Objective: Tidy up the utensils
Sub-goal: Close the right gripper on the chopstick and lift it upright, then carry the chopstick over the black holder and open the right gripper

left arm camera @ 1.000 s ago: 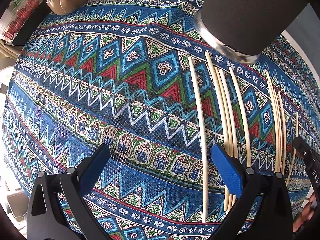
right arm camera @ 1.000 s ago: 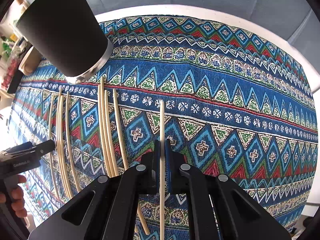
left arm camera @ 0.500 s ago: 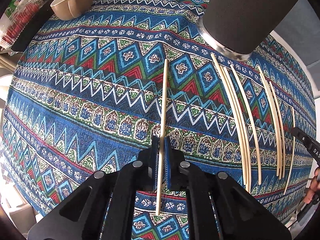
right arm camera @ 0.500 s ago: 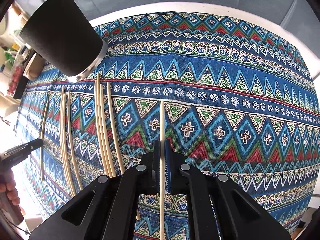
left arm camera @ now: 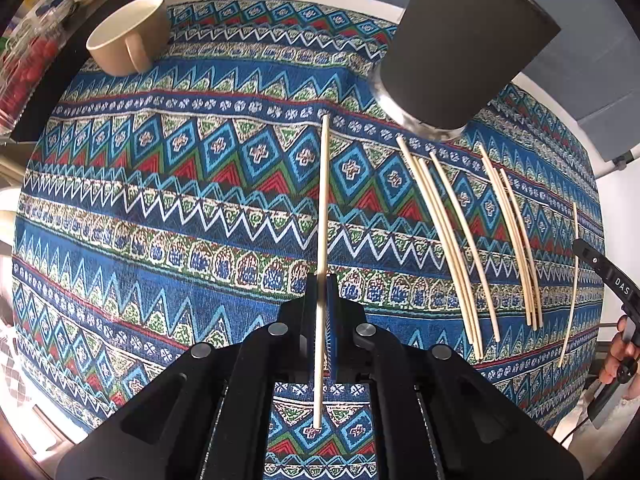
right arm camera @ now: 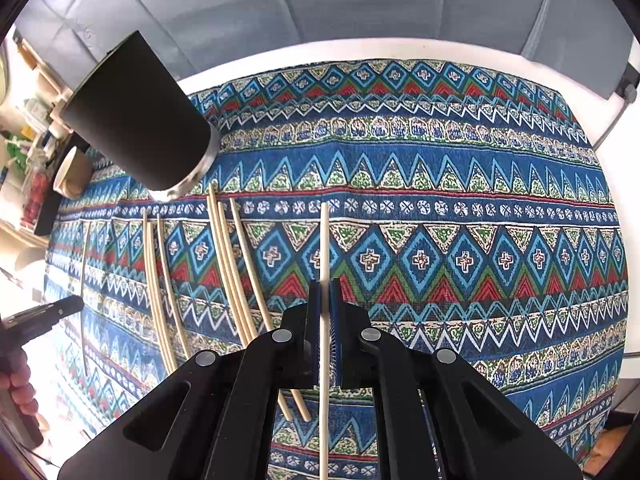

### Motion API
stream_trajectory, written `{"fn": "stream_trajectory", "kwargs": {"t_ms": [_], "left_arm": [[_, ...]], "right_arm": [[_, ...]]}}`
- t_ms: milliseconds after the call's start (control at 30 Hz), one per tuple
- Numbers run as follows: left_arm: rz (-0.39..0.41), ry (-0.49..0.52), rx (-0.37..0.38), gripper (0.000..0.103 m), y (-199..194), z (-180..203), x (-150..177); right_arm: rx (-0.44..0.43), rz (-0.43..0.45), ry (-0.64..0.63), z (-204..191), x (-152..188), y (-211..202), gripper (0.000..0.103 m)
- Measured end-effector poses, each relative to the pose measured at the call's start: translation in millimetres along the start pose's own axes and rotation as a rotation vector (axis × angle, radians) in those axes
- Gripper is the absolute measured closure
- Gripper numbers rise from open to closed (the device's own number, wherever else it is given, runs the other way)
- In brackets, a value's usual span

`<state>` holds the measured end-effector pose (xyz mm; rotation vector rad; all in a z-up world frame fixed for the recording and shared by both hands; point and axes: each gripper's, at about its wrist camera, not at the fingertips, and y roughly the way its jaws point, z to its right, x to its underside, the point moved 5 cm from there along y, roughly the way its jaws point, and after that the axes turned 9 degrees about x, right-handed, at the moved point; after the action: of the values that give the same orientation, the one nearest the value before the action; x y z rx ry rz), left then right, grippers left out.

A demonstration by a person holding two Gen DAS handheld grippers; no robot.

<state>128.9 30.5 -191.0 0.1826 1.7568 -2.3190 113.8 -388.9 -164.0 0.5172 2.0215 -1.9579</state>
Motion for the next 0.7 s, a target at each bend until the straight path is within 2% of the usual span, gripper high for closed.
{"fn": "stream_trajectory", "kwargs": {"t_ms": [200,300,367,433,700], "left_arm": [[0.105,0.118,0.019,0.099,-48.4,31.3,-21.2],[0.172,0.184,0.004,0.098,-63.8,49.4,-29.3],[0.193,0.217,0.021,0.098,-71.7,58.2,-38.7],[0.219,0.256,0.003,0.099,-82.7,65.2,-44.1],[0.302,0.314,0.042,0.098,-111.7,90.0,-73.1]], "right_arm": [[-0.013,0.060,0.023,-18.1,-24.9,-31.8,0.098],[-0.019,0.099,0.019,-31.2,-35.9,-45.1,0.098],[-0.020,0.127,0.012,-44.9,-45.6,-49.5,0.098],[-0.032,0.161,0.001,-49.6,-54.9,-63.4,0.098],[-0.099,0.288,-0.031,-92.3,-86.9,-105.6,0.098]]}}
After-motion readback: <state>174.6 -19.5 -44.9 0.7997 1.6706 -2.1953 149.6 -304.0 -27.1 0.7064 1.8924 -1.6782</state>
